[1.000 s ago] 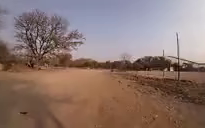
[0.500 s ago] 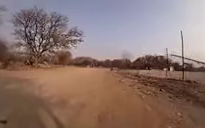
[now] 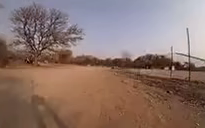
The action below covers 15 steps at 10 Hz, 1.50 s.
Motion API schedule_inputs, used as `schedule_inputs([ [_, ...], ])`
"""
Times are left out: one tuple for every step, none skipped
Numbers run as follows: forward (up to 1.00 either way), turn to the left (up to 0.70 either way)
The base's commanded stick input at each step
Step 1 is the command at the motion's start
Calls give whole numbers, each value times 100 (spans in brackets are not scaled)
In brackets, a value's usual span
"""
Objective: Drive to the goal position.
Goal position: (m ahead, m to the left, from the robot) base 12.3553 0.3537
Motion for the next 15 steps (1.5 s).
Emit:
schedule_inputs([
  [70, 0],
  [70, 0],
  [70, 0],
  [70, 0],
  [70, 0],
  [70, 0],
  [70, 0],
  [70, 0],
  [70, 0],
  [70, 0],
  [70, 0],
  [70, 0],
  [70, 0],
  [70, 0],
  [70, 0],
])
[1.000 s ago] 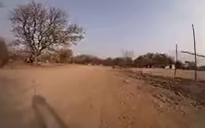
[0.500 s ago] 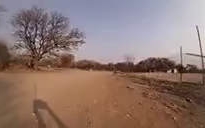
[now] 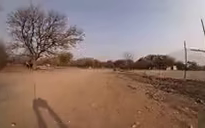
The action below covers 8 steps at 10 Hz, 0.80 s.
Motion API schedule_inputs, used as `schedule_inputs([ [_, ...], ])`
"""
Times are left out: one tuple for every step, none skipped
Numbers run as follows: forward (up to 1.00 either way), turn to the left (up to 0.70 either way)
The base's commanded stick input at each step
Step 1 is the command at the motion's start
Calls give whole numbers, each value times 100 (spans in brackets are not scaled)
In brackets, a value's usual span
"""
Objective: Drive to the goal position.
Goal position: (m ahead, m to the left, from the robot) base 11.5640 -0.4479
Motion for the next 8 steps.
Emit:
schedule_inputs([
  [70, 0],
  [70, 0],
  [70, 0],
  [70, 0],
  [70, 0],
  [70, 0],
  [70, 0],
  [70, 0],
])
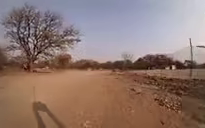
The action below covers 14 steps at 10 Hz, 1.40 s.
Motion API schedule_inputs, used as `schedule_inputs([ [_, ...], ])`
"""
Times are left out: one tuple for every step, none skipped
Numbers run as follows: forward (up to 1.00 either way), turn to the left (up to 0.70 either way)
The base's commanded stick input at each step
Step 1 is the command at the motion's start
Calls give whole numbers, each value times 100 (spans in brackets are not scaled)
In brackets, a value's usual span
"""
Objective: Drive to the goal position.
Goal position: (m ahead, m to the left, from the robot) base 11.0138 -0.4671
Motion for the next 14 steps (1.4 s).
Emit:
schedule_inputs([
  [70, 0],
  [70, 0],
  [70, 0],
  [70, 0],
  [70, 0],
  [70, 0],
  [70, 0],
  [70, 0],
  [70, 0],
  [70, 0],
  [70, 0],
  [70, 0],
  [70, 0],
  [70, 0],
])
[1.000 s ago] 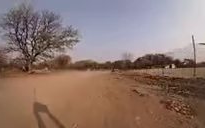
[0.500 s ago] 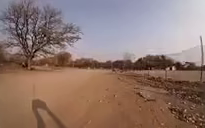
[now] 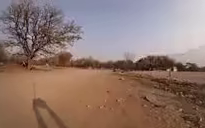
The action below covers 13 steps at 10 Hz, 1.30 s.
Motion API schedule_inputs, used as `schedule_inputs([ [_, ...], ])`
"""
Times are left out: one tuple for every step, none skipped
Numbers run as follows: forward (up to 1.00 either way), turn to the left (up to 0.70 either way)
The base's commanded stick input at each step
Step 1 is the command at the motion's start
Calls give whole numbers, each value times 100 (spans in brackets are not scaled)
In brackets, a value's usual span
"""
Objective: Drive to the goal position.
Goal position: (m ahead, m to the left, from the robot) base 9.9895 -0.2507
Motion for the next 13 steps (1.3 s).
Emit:
schedule_inputs([
  [70, 0],
  [70, 0],
  [70, 0],
  [70, 0],
  [70, 0],
  [70, 0],
  [70, 0],
  [70, 0],
  [70, 0],
  [70, 0],
  [70, 8],
  [70, 19],
  [70, 26],
])
